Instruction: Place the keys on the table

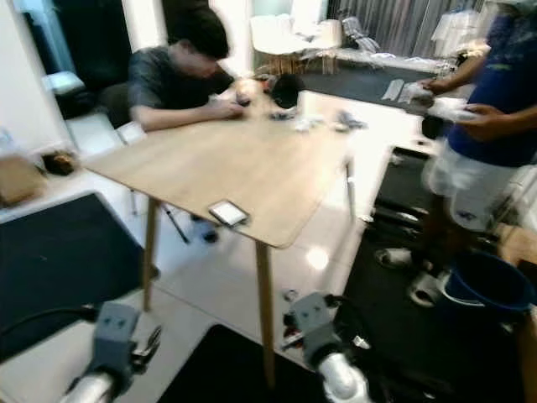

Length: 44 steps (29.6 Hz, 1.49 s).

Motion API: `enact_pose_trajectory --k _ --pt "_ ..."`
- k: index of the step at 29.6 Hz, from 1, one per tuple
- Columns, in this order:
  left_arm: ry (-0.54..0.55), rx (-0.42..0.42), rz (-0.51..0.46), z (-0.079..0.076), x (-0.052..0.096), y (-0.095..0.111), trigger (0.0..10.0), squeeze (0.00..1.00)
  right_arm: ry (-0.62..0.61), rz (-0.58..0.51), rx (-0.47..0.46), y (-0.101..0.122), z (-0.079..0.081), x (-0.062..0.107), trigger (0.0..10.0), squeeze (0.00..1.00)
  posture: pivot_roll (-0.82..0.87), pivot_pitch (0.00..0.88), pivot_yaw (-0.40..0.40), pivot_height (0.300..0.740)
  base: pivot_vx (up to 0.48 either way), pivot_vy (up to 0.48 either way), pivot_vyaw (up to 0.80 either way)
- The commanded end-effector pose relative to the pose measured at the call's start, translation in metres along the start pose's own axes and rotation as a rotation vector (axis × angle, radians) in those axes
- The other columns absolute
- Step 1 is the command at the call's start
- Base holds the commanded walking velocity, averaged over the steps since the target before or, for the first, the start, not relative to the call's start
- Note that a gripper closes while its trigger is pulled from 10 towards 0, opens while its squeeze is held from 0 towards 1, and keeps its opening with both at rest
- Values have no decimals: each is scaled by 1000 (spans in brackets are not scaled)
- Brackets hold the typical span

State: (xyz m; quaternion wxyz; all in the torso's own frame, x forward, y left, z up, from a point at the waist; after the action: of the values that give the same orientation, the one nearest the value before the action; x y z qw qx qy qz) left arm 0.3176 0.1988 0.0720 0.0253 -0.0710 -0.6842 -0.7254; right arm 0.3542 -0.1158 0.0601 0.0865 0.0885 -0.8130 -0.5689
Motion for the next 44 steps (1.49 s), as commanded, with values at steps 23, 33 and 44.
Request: enact_pose_trajectory --k 23,33,44 --pt "-4 24 -46 -21 -43 23 10000 0 -210 25 5 -7 -64 12 10000 0 -32 104 72 740 0 0 0" --pt "14 17 -56 -17 -49 29 10000 0 -226 26 14 -8 -70 16 10000 0 -27 112 70 740 0 0 0" --pt "9 -11 -49 -13 -48 27 10000 0 -211 34 7 -12 -61 19 10000 0 -6 101 75 740 0 0 0"
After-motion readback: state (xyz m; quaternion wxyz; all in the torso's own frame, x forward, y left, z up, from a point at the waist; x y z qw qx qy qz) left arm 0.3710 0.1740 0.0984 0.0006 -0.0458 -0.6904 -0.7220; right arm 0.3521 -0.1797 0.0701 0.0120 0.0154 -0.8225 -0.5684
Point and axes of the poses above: a point about 5 cm out from each wrist's last joint towards the gripper, its own x axis pointing back from the gripper into the wrist, its own y axis along the axis of the wrist's last joint, z = x × y, the point moved 5 cm from there along -x, pointing out of the wrist towards the gripper, and after that the axes turned 6 degrees about x, right-handed, at the moved point
